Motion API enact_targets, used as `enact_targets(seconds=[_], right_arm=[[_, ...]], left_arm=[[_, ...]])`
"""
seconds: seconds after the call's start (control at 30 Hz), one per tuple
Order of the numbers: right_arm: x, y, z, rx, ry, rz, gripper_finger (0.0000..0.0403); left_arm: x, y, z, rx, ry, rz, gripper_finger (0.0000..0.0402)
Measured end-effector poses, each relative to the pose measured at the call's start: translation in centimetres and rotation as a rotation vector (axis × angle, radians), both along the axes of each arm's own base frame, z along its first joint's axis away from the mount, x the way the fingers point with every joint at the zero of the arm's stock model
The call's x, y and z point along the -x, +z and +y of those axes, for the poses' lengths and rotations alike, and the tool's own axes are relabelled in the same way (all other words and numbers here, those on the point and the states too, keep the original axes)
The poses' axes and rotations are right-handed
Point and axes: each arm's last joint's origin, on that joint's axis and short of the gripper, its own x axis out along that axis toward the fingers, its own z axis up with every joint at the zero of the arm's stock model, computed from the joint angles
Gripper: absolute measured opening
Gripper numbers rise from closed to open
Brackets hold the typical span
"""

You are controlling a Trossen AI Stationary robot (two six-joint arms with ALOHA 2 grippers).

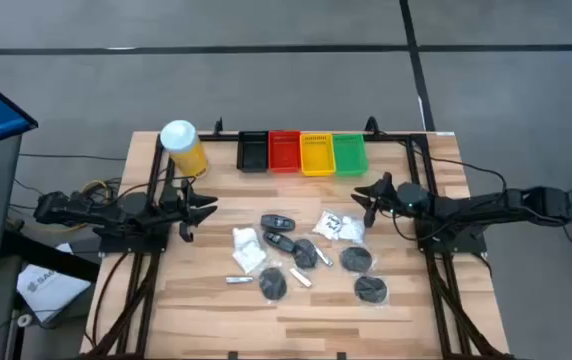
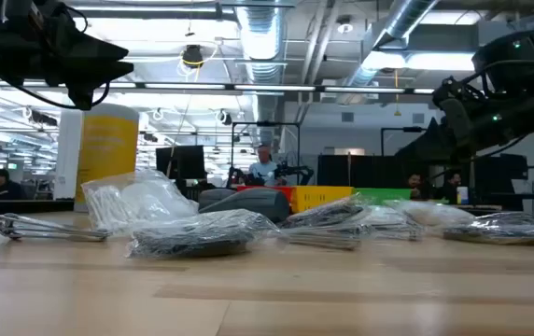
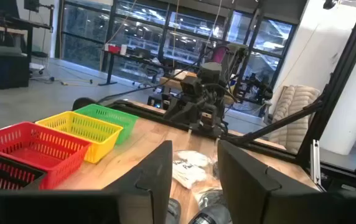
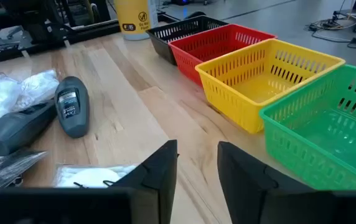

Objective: Pick & Place Travel size toiletries

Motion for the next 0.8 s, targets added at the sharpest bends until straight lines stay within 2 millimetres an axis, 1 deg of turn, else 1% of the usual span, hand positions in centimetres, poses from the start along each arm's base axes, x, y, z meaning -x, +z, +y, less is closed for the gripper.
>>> enact_targets(seconds=[0.8], right_arm=[[0.00, 0.00, 0.01, 0.000, 0.001, 0.001, 0.0107]], left_arm=[[0.01, 0.10, 0.00, 0.001, 0.000, -0.010, 0.0117]])
